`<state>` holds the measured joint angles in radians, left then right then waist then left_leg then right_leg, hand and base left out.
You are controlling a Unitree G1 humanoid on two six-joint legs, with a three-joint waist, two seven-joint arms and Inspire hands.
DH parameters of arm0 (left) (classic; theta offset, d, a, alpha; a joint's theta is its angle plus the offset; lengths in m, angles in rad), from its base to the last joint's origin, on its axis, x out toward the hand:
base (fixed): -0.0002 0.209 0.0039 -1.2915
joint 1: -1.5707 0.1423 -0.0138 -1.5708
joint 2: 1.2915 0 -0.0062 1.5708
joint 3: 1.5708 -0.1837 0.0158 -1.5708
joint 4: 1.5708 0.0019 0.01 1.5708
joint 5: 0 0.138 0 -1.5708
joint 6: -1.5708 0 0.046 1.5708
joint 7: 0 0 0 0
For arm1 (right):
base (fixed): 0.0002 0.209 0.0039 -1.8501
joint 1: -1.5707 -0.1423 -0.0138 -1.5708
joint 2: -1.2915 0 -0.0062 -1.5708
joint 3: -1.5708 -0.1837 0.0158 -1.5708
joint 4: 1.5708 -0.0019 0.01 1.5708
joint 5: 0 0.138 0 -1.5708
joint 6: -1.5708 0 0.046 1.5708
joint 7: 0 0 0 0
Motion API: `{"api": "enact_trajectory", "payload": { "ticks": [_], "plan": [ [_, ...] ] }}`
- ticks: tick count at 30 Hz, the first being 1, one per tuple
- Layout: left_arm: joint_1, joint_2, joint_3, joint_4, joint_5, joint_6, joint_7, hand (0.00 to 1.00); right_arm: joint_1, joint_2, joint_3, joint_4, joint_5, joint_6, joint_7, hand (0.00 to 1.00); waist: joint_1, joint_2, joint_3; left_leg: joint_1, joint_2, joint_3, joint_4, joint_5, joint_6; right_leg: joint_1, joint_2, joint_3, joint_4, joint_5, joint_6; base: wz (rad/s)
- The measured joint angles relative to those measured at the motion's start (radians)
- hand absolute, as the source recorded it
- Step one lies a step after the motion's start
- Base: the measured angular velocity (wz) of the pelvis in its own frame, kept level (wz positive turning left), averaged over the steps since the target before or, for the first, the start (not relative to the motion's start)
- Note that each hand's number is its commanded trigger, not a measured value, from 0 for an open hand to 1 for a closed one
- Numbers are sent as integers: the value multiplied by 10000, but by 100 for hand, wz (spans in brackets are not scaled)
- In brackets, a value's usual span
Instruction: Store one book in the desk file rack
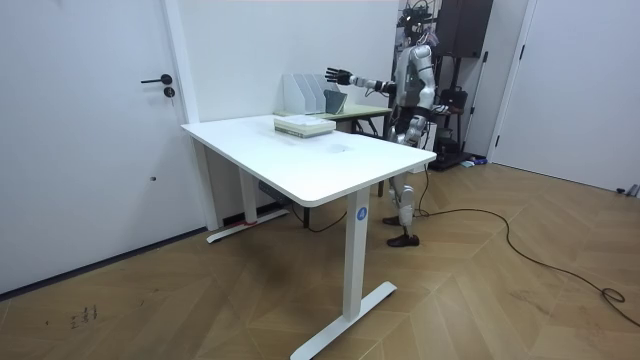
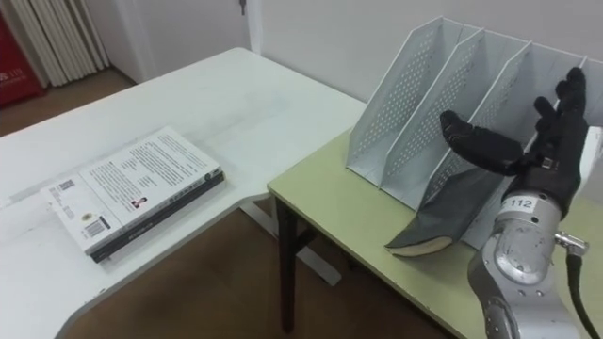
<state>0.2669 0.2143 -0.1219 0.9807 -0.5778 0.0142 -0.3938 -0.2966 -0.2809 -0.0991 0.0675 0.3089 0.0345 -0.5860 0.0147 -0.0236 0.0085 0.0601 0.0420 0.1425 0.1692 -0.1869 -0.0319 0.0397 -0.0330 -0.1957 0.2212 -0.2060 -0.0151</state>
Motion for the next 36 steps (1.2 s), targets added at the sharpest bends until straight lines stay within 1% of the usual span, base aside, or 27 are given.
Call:
{"api": "enact_trajectory", "payload": {
  "ticks": [7, 10, 13, 16, 19, 21, 22, 24, 25, 26, 27, 28, 29, 30, 31, 32, 33, 34, 36],
  "plan": [
    [4, -1, 3, 1, 0, 1, 0, 0, 1, 0, -2, 54, 15, -2, 3, 0, -6, 5, -3, 17, 0, -32, 0, 0, 0, 29, 1, -23, -2, 1, -1, 0],
    [7, -2, 9, -9, -1, 4, 0, 0, 0, -2, -8, 53, 54, -4, 47, 0, 1, 17, -20, 22, 0, -56, -1, 0, 0, 42, 2, -36, -2, 1, -1, 0],
    [10, -16, 46, 8, 34, 4, -9, 0, 0, -2, -23, -29, 371, -3, 490, 0, -40, 41, -39, 62, 0, -61, 3, 0, 0, 96, 3, -33, -10, 1, -1, 0],
    [8, -24, 118, 29, 213, -3, -99, 0, 0, -42, -26, -627, 710, -5, 1269, 0, -55, 88, -69, 67, 0, -48, 7, 0, 0, 96, 3, -26, -11, 1, -1, 0],
    [34, -32, 124, 59, 218, -136, -130, 0, 3, -187, 14, -1400, 1377, -85, 2360, 0, -43, 94, -69, 122, 5, -43, 2, 0, 0, 135, 7, 2, -11, 1, -1, -1],
    [72, -44, 318, 71, 236, -150, -257, 0, 24, -230, 34, -1814, 1899, -134, 3662, 0, -101, 69, -63, 132, 7, -44, 5, 0, 0, 142, 3, 15, -5, 2, -2, 0],
    [95, -31, 373, 59, 236, -150, -313, 0, 44, -267, 46, -1885, 2018, -133, 4013, 0, -107, 59, -65, 118, 9, -44, 7, 0, 0, 139, 3, 6, -3, 2, -2, 0],
    [142, 63, 478, 40, 303, -143, -379, 0, 252, -587, 226, -2163, 2457, -133, 5438, 0, -100, -4, -59, 52, 23, -48, 40, 0, -1, 112, 0, -27, -7, 5, -8, 5],
    [142, 94, 485, 43, 319, -134, -394, 0, 369, -691, 308, -2254, 2496, -131, 5795, 0, -84, -29, -58, 44, 24, -47, 53, -1, -1, 114, -3, -26, -7, 5, -9, 4],
    [142, 132, 494, 61, 312, -111, -426, 0, 549, -851, 520, -2351, 2545, -108, 6527, 0, -71, -78, -62, 41, 29, -45, 71, -1, -1, 116, -2, -5, -7, 5, -9, 0],
    [110, 184, 495, 72, 317, -56, -502, 0, 665, -902, 708, -2357, 2565, -82, 7215, 0, -71, -126, -53, 32, 36, -45, 95, -1, -2, 118, -1, 2, -7, 6, -10, 0],
    [93, 207, 495, 72, 316, -26, -515, 0, 685, -903, 792, -2356, 2565, -26, 7529, 0, -66, -151, -39, 25, 38, -45, 106, -1, -2, 115, 0, 7, -7, 6, -12, 0],
    [54, 256, 495, 70, 251, 62, -530, 0, 687, -922, 951, -2356, 2565, 129, 8147, 0, -56, -204, -24, 3, 42, -39, 131, -2, -3, 105, 1, 14, -11, 10, -18, 0],
    [39, 317, 492, 70, 211, 126, -569, 0, 689, -1015, 1117, -2358, 2582, 272, 8769, 0, -61, -266, -37, -37, 42, -38, 151, -3, -3, 100, -2, 5, -30, 11, -20, 3],
    [32, 356, 492, 70, 209, 158, -588, 0, 690, -1111, 1228, -2358, 2597, 315, 9065, 0, -61, -296, -47, -79, 42, -37, 170, -3, -3, 94, -4, -9, -43, 10, -20, 10],
    [-15, 451, 492, 74, 219, 248, -618, 0, 787, -1302, 1400, -2435, 2522, 332, 9657, 0, -43, -381, -88, -154, 42, -21, 222, -3, -3, 85, -5, -31, -90, 11, -20, 13],
    [-19, 553, 495, 75, 221, 287, -710, 0, 957, -1488, 1557, -2492, 2345, 331, 10297, 0, 54, -454, -107, -170, 43, -23, 231, -3, -4, 106, -3, -48, -112, 12, -20, 11],
    [-24, 606, 494, 74, 220, 312, -770, 0, 1070, -1577, 1616, -2493, 2284, 334, 10628, 0, 134, -490, -126, -173, 44, -25, 246, -4, -5, 115, -3, -54, -119, 11, -20, 5],
    [-70, 782, 494, 53, 220, 384, -915, 0, 1516, -1909, 1975, -2432, 1852, 409, 11723, 0, 361, -555, -132, -181, 44, -87, 280, -6, -8, 139, -3, -53, -146, 14, -23, 0]
  ]
}}
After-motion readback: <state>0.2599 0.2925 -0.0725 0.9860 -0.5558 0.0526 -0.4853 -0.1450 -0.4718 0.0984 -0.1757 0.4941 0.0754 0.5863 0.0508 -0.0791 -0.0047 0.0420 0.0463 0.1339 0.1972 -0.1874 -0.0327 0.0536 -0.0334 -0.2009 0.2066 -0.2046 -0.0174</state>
